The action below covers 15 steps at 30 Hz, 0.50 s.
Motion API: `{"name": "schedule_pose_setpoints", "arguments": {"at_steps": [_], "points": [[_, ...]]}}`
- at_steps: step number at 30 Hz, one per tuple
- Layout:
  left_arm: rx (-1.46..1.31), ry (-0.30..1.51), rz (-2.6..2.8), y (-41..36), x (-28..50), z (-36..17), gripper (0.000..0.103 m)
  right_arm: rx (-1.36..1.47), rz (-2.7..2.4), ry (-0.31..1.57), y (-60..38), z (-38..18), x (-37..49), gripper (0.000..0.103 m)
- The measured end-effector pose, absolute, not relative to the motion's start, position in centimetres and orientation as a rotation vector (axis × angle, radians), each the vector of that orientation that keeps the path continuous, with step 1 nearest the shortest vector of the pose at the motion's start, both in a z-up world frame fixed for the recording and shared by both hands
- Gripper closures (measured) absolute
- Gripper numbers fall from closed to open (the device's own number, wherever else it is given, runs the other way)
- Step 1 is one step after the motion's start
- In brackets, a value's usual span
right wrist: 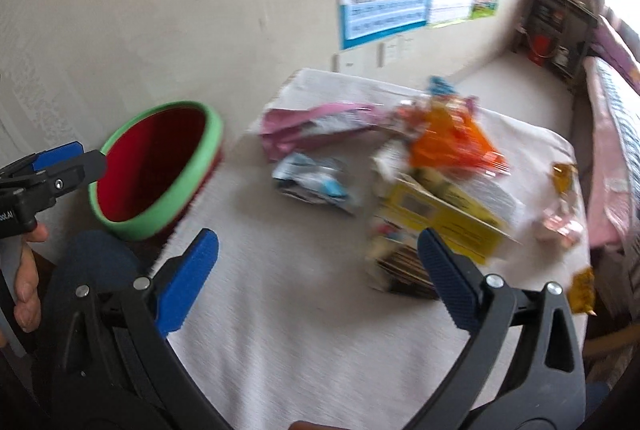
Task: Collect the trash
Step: 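Move both tools back over the table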
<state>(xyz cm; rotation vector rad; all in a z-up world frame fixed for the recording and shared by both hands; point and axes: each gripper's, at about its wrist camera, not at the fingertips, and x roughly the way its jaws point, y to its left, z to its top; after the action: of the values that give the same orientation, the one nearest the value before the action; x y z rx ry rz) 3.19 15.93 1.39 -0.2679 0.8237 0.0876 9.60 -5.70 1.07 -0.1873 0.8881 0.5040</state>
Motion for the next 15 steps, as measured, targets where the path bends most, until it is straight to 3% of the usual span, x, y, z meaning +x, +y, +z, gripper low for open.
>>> {"name": "schedule_pose_setpoints", "arguments": {"at_steps": [15], "points": [[-0.217,0.848,-0.119,6.9,7.0,2.3,0.008,-0.053,0.234,0.846,-22.1,2.3,10.1,0.005]]}}
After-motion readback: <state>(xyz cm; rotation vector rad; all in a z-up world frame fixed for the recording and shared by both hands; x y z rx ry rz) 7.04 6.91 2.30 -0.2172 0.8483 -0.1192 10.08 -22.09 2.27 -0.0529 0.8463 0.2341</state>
